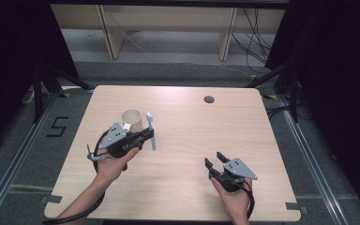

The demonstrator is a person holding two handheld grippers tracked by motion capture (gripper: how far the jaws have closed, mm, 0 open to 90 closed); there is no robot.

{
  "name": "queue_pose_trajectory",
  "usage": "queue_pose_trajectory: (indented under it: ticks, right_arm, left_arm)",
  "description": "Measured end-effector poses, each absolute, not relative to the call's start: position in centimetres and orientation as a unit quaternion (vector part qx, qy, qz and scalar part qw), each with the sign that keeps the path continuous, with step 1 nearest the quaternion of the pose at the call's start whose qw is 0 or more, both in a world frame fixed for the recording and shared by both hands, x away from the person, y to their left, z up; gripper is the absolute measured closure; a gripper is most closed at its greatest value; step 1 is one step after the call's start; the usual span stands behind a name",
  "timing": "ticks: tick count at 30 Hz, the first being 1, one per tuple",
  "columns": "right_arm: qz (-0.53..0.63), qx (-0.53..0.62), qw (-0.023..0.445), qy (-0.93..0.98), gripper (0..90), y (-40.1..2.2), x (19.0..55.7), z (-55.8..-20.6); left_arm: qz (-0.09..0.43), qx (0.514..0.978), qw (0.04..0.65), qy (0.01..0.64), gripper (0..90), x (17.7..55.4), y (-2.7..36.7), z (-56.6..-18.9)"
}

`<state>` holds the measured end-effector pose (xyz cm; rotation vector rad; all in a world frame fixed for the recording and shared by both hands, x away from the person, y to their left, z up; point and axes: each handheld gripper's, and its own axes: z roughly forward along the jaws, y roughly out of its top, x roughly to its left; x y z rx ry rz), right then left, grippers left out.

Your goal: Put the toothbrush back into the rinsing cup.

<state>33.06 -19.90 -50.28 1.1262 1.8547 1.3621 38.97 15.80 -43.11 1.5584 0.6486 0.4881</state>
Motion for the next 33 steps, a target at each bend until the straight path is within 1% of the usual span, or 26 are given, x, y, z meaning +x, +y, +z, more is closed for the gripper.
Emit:
queue_pose_trajectory:
  ticks: [5,6,7,10,11,12,20,24,33]
  right_arm:
    - [0.506,0.42,0.295,0.693,46.7,-20.1,33.1,-50.3]
    - [0.514,0.424,0.287,0.689,46.7,-20.0,33.1,-50.4]
    - [0.507,0.419,0.298,0.692,46.7,-20.1,33.1,-50.4]
    - [0.506,0.42,0.298,0.692,46.6,-20.1,33.1,-50.5]
    - [0.51,0.426,0.291,0.688,46.7,-19.9,33.0,-50.5]
    - [0.511,0.413,0.302,0.691,46.6,-20.0,33.2,-50.6]
    - [0.51,0.421,0.29,0.692,46.6,-19.9,33.0,-50.4]
    - [0.512,0.413,0.299,0.691,46.6,-20.0,33.2,-50.5]
    - [0.506,0.418,0.3,0.692,46.5,-19.9,33.1,-50.4]
  left_arm:
    - [0.222,0.679,0.638,0.288,83.8,39.2,16.3,-42.8]
    - [0.224,0.679,0.636,0.288,83.8,39.2,16.5,-42.7]
    - [0.226,0.678,0.637,0.289,83.8,39.2,16.6,-42.6]
    - [0.231,0.677,0.635,0.291,83.8,39.3,17.0,-42.3]
    - [0.233,0.677,0.635,0.289,83.8,39.4,17.1,-42.2]
    - [0.234,0.675,0.636,0.291,83.8,39.4,17.2,-42.1]
    - [0.245,0.671,0.635,0.296,83.8,39.7,18.1,-41.6]
    - [0.248,0.666,0.636,0.3,83.8,39.9,18.4,-41.5]
    - [0.257,0.661,0.635,0.305,83.8,40.3,19.2,-41.0]
